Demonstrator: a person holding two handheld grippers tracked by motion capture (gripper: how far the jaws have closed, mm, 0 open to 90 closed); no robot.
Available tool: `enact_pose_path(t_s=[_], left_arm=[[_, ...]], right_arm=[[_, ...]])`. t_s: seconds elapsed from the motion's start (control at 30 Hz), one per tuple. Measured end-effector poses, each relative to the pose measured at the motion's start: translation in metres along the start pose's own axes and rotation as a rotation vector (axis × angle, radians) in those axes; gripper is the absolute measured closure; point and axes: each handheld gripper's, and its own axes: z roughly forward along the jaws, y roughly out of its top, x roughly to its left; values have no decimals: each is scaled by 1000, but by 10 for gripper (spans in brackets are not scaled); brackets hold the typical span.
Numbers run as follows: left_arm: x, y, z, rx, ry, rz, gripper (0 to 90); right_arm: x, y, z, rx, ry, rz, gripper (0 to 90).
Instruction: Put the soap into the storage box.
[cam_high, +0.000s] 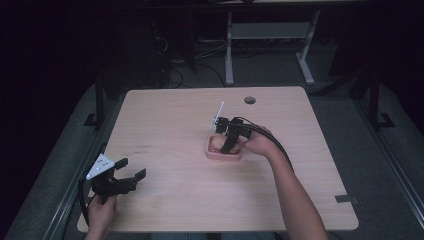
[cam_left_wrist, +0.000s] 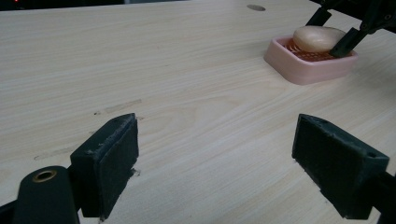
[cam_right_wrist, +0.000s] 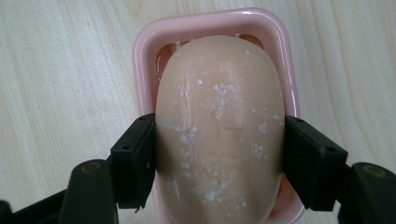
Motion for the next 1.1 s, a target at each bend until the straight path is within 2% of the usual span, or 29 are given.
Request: enact_pose_path(t_s=[1.0, 1.1], left_arm=[[1, 0, -1, -3, 2, 3, 143], [0, 1, -1, -5, 1, 0, 143]], right_arm=[[-2, 2, 4, 14, -1, 0, 313], [-2, 1, 2, -7, -2, 1, 313]])
